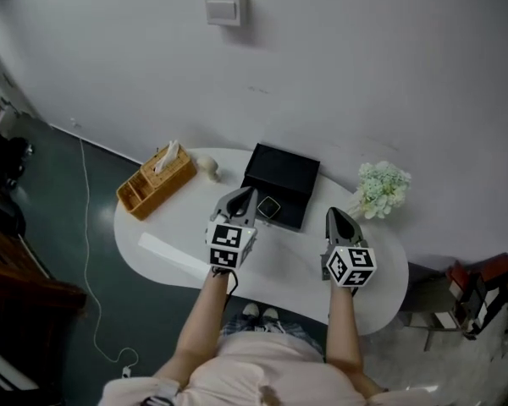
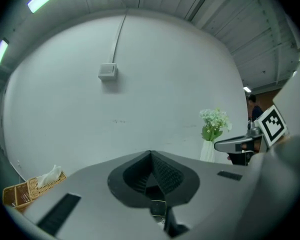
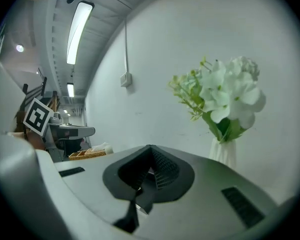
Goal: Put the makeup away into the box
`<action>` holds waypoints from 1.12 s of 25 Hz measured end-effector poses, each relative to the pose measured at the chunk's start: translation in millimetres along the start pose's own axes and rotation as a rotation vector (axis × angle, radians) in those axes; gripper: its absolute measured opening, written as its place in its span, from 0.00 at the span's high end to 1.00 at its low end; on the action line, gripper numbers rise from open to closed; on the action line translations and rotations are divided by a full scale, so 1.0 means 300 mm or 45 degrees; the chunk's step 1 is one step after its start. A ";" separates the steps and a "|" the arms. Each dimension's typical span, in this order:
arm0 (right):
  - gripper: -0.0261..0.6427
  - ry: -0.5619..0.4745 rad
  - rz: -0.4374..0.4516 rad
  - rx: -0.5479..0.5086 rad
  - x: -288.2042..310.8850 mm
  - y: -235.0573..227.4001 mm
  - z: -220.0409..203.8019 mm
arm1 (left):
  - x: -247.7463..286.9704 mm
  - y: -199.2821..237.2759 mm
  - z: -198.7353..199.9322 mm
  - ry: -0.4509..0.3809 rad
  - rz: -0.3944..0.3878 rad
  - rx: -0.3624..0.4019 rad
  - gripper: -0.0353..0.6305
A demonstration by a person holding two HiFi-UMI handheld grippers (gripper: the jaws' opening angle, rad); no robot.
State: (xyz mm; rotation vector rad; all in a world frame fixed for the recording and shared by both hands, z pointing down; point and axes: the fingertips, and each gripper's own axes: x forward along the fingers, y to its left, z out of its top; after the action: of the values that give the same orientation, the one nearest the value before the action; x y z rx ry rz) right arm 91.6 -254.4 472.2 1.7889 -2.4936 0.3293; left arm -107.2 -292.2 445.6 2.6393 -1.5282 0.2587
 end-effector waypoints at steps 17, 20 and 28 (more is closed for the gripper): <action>0.94 -0.074 -0.109 -0.089 -0.200 -0.046 0.030 | -0.164 -0.003 0.009 -0.055 0.037 -0.029 0.91; 0.94 -0.069 -0.123 -0.108 -0.216 -0.044 0.026 | -0.169 -0.014 0.000 -0.047 0.028 -0.036 0.91; 0.94 -0.071 -0.140 -0.120 -0.224 -0.035 0.027 | -0.169 -0.023 -0.007 -0.042 -0.002 -0.057 0.91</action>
State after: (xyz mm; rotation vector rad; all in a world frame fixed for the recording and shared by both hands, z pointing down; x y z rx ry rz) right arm 124.2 -196.8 454.5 1.9131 -2.3896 0.1556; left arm -126.2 -245.0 438.4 2.6236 -1.5232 0.1795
